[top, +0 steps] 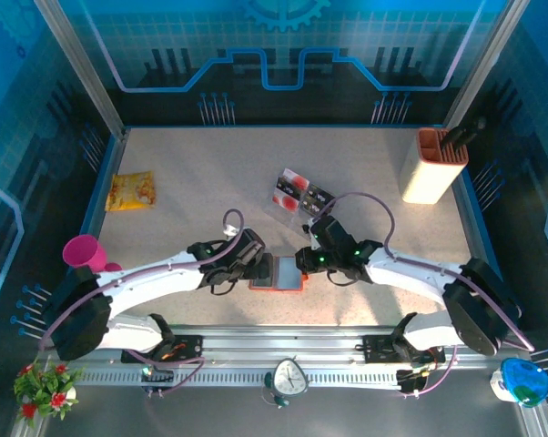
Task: Put the credit cards into the card holder
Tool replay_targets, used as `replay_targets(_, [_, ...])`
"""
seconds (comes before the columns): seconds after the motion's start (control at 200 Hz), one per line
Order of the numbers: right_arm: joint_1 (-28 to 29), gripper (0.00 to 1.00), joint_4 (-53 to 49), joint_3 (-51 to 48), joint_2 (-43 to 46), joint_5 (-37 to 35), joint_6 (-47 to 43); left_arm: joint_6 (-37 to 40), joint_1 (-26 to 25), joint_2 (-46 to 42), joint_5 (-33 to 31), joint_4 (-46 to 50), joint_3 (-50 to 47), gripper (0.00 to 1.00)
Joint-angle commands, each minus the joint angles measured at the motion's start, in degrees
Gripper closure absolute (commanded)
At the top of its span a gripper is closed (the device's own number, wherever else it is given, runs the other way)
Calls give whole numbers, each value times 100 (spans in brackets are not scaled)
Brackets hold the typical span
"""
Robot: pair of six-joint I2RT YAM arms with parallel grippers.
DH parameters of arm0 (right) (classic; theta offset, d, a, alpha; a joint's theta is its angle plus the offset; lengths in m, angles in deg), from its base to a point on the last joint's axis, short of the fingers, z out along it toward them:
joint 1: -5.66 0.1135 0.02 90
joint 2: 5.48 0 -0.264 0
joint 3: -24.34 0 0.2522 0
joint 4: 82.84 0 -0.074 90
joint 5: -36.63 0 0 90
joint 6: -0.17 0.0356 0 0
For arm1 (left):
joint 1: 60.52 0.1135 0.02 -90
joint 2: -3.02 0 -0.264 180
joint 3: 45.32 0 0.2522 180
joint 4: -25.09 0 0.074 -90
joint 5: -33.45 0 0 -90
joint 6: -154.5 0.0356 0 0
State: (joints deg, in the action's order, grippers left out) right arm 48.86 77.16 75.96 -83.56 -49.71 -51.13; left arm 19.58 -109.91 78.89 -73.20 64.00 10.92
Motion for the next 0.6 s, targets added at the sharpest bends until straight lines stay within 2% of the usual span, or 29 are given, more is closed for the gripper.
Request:
replay_targets(0.0, [-49,91,220,-24,-218,218,-72,-26,-112,208,31,-18,170,1])
replay_targets(0.595, [-58,95,378,180,-907,240,-203,67,-282,723,-46,-248,203,1])
